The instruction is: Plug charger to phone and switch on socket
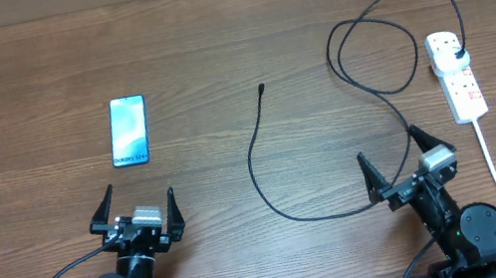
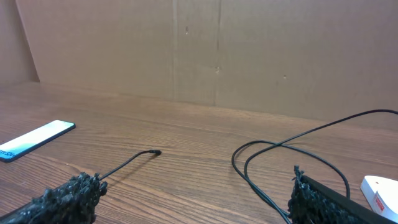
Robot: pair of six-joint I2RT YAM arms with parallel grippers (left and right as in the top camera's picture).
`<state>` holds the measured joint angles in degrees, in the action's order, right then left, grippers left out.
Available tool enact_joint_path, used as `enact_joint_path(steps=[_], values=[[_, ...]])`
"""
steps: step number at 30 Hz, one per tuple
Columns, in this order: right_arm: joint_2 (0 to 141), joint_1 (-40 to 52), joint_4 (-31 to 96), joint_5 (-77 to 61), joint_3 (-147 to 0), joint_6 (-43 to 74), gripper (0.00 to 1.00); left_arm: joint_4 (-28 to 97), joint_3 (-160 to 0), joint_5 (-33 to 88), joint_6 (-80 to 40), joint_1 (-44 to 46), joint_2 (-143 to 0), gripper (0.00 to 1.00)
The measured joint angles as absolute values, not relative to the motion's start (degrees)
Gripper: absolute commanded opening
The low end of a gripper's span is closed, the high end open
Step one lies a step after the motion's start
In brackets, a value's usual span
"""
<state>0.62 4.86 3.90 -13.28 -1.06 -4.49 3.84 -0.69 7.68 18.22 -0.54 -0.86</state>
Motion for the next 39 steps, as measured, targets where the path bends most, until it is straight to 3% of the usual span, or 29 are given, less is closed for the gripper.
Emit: enact_joint_path(steps=[39], values=[[0.6, 4.9, 3.9, -13.3, -1.1, -4.5, 1.0, 3.8, -0.7, 7.7, 16.8, -0.5, -0.9, 0.99]])
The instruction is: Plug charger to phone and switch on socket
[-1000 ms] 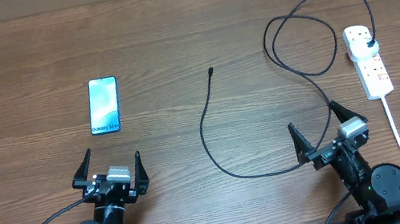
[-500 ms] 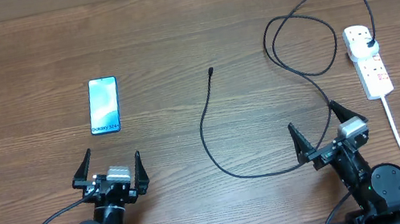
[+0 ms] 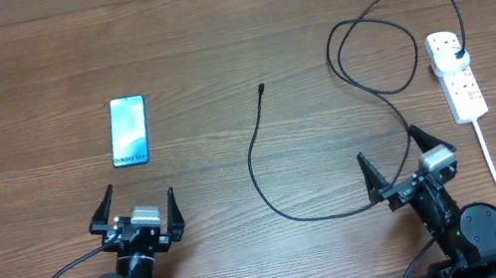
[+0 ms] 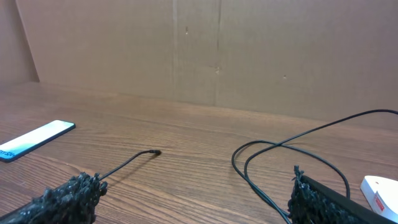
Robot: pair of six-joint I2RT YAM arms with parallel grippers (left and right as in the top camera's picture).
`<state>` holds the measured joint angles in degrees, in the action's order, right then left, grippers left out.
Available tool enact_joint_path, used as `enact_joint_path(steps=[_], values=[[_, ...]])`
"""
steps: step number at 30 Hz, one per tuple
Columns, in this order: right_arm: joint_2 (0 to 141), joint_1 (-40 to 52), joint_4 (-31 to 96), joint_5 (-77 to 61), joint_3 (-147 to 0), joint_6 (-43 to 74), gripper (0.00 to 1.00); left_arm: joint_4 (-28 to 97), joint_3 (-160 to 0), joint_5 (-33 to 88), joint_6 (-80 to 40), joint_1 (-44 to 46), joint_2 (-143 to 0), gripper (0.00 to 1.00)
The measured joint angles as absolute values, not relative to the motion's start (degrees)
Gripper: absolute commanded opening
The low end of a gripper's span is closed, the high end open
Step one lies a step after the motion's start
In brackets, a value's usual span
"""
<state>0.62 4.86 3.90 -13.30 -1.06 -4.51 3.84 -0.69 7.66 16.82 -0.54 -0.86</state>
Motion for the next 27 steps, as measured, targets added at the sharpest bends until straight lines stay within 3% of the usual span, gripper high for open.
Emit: enact_joint_path(steps=[14, 27], values=[[0.6, 4.9, 3.9, -13.3, -1.1, -4.5, 1.0, 4.3, -1.9, 7.7, 8.1, -0.5, -1.4, 1.0], [0.6, 4.9, 3.9, -13.3, -1.1, -4.5, 1.0, 10.1, -24.3, 9.5, 5.4, -0.5, -25.8, 1.0]])
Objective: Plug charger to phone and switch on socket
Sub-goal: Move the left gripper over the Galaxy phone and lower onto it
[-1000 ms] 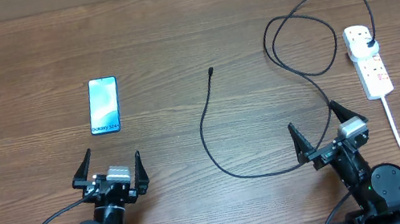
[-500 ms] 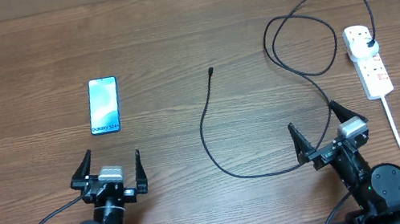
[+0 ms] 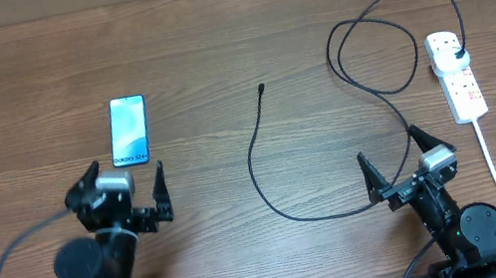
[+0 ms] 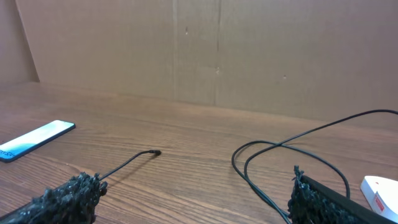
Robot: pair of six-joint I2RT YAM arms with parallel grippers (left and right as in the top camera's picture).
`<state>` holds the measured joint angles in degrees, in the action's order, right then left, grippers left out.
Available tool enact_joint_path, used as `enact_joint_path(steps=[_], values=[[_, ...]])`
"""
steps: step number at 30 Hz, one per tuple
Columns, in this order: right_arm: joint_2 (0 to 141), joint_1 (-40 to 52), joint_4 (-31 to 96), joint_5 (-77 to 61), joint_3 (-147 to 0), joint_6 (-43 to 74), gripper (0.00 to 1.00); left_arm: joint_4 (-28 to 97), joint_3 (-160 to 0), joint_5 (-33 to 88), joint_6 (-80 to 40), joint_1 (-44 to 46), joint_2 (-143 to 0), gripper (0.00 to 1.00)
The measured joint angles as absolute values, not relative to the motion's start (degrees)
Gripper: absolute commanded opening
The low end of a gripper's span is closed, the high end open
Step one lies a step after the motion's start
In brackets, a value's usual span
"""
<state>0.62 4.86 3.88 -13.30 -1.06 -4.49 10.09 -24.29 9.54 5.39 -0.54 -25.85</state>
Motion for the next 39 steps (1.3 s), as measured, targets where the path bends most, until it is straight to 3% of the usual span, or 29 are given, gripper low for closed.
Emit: enact_joint_path(steps=[10, 26, 39], values=[[0.6, 4.9, 3.9, -13.3, -1.1, -4.5, 1.0, 25.6, -46.6, 14.8, 3.3, -0.5, -49.7, 1.0], [0.6, 4.9, 3.9, -13.3, -1.1, -4.5, 1.0, 65.5, -89.1, 17.8, 3.1, -0.5, -88.6, 1.0], [0.6, 4.9, 3.9, -13.3, -1.1, -4.5, 1.0, 64.1, -89.8, 16.9, 3.1, -0.5, -100.6, 0.99]])
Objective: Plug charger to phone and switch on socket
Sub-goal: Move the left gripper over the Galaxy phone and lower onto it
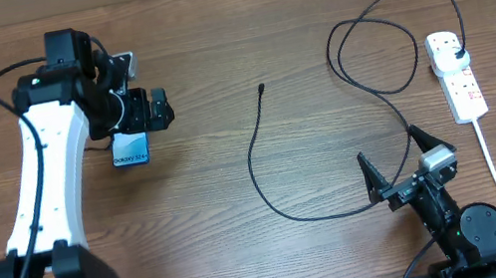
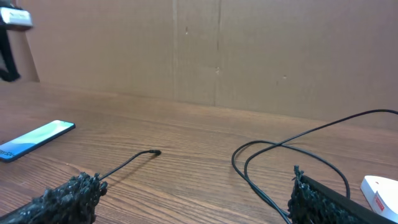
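The phone (image 1: 130,149) lies face up at the left of the table, its far half hidden under my left gripper (image 1: 144,88), which hangs above it and looks open, holding nothing. The right wrist view shows the whole phone (image 2: 37,140) lying bare, so that gripper is well above it. The black charger cable (image 1: 253,158) curls across the middle, its free tip (image 1: 262,87) (image 2: 155,152) pointing away from me. Its other end is plugged into the white power strip (image 1: 456,74) (image 2: 379,190) at the right. My right gripper (image 1: 387,143) (image 2: 193,186) stands open near the front, over the cable's loop.
The wooden table (image 1: 189,28) ends at a brown cardboard wall (image 2: 217,50) at the back. The strip's white lead runs toward the front right edge. More loops of the cable (image 1: 374,47) lie left of the strip.
My left arm has gone from just in front of the phone to above its far half, reaching out over the table. The right arm, cable, phone and strip lie as before.
Both grippers rested open at the table's front edge for the first two moments. Then the left arm stood raised just short of the phone. Now its gripper hangs over the phone. The right gripper has stayed put throughout.
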Robot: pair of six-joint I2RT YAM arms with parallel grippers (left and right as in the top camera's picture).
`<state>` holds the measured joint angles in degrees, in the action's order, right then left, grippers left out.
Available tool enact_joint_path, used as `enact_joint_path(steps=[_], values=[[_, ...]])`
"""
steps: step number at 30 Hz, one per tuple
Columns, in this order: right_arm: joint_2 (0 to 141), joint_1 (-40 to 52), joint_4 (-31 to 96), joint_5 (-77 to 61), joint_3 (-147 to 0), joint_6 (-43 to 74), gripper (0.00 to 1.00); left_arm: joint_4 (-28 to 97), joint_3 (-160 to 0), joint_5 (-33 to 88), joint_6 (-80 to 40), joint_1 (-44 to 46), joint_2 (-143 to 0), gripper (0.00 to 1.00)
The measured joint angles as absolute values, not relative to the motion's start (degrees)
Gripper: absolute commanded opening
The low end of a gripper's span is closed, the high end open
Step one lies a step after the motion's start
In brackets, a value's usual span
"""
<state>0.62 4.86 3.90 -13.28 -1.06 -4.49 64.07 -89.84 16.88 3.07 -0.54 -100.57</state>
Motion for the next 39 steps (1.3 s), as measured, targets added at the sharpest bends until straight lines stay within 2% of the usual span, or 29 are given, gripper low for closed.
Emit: enact_joint_path(steps=[14, 22, 35, 39], values=[[0.6, 4.9, 3.9, -13.3, -1.1, -4.5, 1.0, 55.7, -90.1, 2.4, 3.3, -0.5, -114.1, 1.0], [0.6, 4.9, 3.9, -13.3, -1.1, -4.5, 1.0, 54.2, -90.1, -0.4, 4.9, -0.5, -120.7, 1.0], [0.6, 4.9, 3.9, -13.3, -1.1, -4.5, 1.0, 49.7, -90.1, -2.5, 4.9, -2.0, -121.9, 1.0], [0.6, 4.9, 3.9, -13.3, -1.1, -4.5, 1.0, 49.4, -90.1, -2.5, 4.9, -2.0, -122.7, 0.96]])
